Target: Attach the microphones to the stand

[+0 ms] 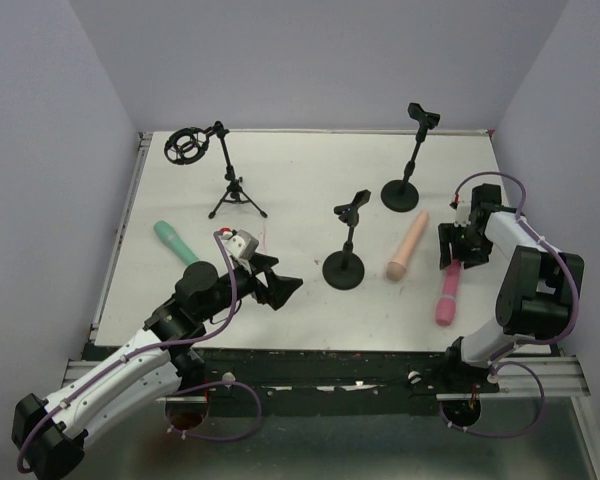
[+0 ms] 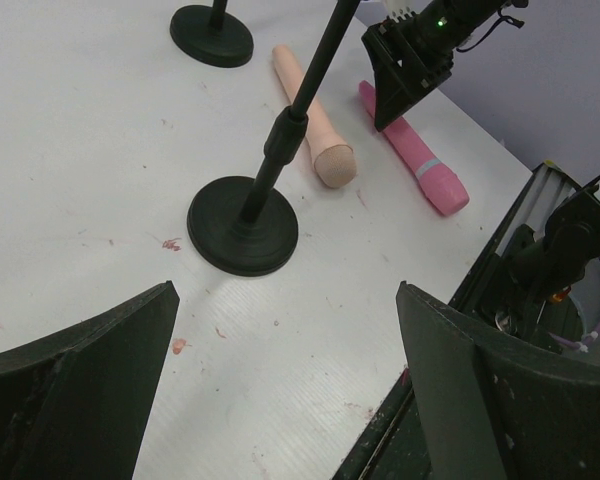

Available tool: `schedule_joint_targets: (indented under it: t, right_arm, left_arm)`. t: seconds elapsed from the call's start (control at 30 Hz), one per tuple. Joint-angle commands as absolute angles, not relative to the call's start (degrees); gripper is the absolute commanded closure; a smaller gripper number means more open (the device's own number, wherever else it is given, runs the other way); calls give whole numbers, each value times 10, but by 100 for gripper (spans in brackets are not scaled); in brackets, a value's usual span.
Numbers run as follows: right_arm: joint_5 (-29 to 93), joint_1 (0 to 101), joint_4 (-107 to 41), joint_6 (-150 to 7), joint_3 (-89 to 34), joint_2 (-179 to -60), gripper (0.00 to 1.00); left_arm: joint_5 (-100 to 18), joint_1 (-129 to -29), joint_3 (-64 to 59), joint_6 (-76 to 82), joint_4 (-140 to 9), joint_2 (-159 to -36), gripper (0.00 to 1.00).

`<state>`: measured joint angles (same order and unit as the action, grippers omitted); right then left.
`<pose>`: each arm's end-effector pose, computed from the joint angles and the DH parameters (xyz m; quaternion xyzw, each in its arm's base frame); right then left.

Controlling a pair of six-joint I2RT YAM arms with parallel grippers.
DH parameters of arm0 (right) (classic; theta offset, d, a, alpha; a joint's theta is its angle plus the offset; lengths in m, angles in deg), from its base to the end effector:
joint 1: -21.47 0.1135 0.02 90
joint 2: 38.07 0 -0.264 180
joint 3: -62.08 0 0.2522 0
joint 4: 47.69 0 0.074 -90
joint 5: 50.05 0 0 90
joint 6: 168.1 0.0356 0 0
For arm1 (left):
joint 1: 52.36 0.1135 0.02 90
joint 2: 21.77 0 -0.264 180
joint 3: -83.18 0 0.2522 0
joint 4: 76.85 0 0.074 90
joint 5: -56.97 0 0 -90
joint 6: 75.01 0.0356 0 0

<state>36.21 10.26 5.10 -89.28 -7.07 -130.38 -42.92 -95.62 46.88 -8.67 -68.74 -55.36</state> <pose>0.2840 -0.0539 0.1718 -0.0037 0.9920 0.0080 0.1262 0.1128 -0.1145 0.2612 0.1826 0.7163 -0.4229 0.5242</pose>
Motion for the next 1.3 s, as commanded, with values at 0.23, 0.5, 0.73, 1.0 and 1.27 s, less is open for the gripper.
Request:
schedule_joint_targets:
  t: [0.23, 0.5, 0.73, 1.0, 1.27]
  right_arm:
    - [383, 99, 17, -865, -57, -1359, 52]
    - [333, 91, 15, -868, -70, -1337, 79]
    - [267, 91, 23, -872, -106, -1274, 87]
    - [151, 91, 63, -858, -197, -1184, 88]
    - [-32, 91, 57, -788, -285, -1126, 88]
  left_arm:
    - [-411, -967, 480, -88, -679, -532, 2]
    - [-443, -994, 487, -66, -702, -515, 1]
    - [-493, -1011, 496, -58, -739, -490, 2]
    - [-544, -1016, 447, -70, -715, -505, 3]
    - [-566, -1039, 335, -99, -673, -556, 3]
